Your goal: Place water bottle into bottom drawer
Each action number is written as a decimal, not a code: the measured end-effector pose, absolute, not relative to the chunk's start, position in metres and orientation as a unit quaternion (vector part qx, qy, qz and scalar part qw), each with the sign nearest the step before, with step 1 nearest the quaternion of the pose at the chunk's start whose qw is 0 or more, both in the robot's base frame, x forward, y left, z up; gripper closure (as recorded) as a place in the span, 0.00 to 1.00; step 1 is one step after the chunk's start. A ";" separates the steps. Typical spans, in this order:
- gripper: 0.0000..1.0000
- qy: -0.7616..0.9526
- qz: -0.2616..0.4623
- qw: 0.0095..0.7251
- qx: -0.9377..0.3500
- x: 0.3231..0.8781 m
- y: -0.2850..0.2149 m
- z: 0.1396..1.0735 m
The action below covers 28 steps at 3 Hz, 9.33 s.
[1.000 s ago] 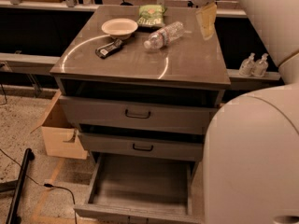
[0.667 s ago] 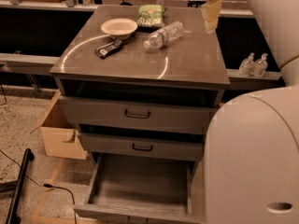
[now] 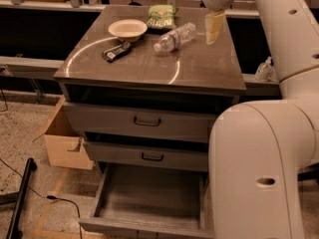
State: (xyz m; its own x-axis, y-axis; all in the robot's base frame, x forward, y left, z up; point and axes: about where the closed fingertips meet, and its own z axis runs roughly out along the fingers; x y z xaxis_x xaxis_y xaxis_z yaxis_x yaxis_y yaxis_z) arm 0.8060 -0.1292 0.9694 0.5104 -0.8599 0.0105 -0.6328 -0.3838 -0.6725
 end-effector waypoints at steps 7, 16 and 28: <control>0.00 0.393 -0.202 0.140 -0.886 0.843 -0.069 0.886; 1.00 0.285 -0.125 0.225 -0.923 0.788 -0.068 0.913; 1.00 0.170 -0.054 0.352 -0.919 0.494 0.016 0.931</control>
Offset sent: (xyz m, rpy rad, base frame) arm 0.0831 0.0381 0.0115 -0.1258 0.0254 -0.0523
